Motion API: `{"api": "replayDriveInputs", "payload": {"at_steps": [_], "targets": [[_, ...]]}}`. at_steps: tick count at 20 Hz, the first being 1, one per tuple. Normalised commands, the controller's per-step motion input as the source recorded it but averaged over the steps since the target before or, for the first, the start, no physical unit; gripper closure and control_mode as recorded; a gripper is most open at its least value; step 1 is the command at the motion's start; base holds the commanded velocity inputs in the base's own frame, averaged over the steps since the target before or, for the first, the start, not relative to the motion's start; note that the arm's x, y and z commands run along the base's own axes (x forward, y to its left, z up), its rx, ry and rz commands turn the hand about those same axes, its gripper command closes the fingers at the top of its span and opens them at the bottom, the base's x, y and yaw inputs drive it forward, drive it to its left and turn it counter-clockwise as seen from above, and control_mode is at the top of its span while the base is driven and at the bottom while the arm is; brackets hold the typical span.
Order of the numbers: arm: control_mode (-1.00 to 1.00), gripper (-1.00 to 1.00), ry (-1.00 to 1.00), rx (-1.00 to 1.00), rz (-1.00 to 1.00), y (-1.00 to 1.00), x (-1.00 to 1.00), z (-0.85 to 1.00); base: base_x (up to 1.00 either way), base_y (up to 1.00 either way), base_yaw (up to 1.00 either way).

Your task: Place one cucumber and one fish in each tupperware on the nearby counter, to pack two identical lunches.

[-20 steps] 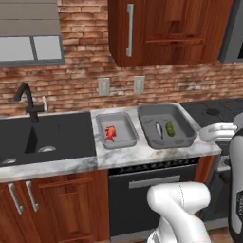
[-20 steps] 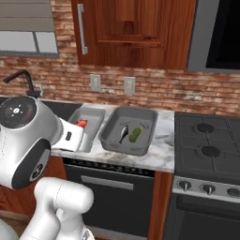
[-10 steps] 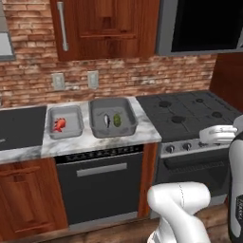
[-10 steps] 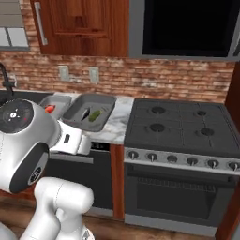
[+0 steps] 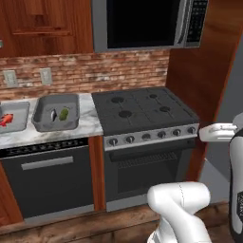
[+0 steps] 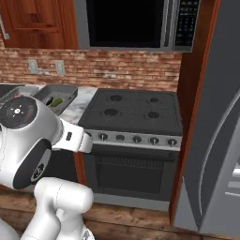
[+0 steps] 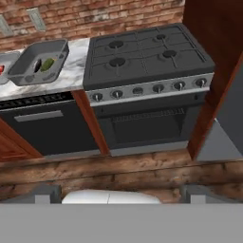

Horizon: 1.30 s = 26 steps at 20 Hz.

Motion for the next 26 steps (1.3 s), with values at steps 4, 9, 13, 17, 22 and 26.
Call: {"api": "replayDriveInputs", "payload": {"at_steps": [4, 9, 13, 17, 22, 26], "targets": [[1.00, -1.00, 0.00, 0.00, 0.00, 0.00, 0.00, 0.00, -1.00, -0.90, 0.00], [1.00, -1.00, 0.00, 0.00, 0.00, 0.00, 0.00, 0.00, -0.77, -0.59, 0.00], [1.00, -1.00, 0.00, 0.00, 0.00, 0.00, 0.00, 0.00, -0.03, -0.90, 0.00], [1.00, -1.00, 0.00, 0.00, 0.00, 0.00, 0.00, 0.00, 0.06, -1.00, 0.00], [1.00, -1.00, 0.00, 0.00, 0.00, 0.00, 0.00, 0.00, 0.12, -1.00, 0.00], [1.00, -1.00, 0.00, 0.00, 0.00, 0.00, 0.00, 0.00, 0.10, -1.00, 0.00]]}}
